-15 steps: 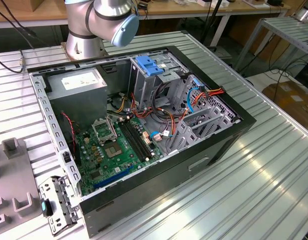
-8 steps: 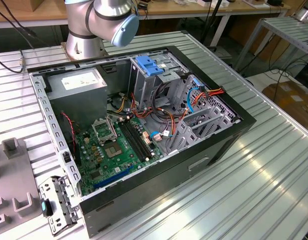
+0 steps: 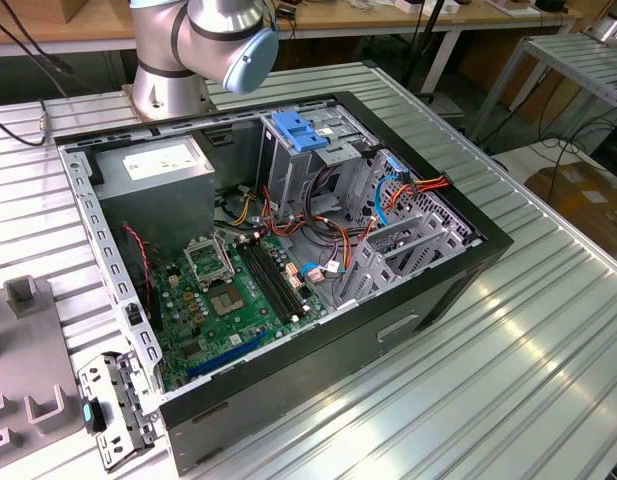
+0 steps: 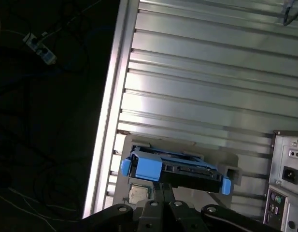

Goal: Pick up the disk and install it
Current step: 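Pick up the disk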

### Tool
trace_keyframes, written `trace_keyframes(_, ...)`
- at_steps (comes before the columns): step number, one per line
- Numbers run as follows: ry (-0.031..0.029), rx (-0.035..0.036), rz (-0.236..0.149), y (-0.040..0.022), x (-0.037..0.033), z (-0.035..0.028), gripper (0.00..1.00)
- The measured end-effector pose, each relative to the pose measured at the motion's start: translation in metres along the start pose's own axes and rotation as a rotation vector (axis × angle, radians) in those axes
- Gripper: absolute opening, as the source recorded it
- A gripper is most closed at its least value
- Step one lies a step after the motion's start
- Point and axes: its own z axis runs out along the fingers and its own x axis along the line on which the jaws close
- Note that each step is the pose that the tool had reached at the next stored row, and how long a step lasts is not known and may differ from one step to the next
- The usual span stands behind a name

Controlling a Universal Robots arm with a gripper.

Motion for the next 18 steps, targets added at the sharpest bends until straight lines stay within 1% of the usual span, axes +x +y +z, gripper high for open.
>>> trace_keyframes(7,0.0041,-0.0002,-0.124,0.0000,0.0000,0.0004,0.11)
trace_keyframes(8,0.0053,-0.0003,-0.156,0.0000,0.0000,0.0004,0.11)
trace_keyframes(9,0.0071,-0.0008,-0.213,0.0000,0.0000,0.0006,0.11)
trace_keyframes(10,0.0082,-0.0011,-0.247,0.0000,0.0000,0.0008,0.11)
trace_keyframes(11,0.0090,-0.0014,-0.274,0.0000,0.0000,0.0008,0.11)
trace_keyframes(12,0.0096,-0.0016,-0.291,0.0000,0.0000,0.0009,0.11)
trace_keyframes(15,0.0127,-0.0026,-0.390,0.0000,0.0000,0.0012,0.11)
trace_keyframes(18,0.0145,-0.0031,-0.445,0.0000,0.0000,0.0014,0.11)
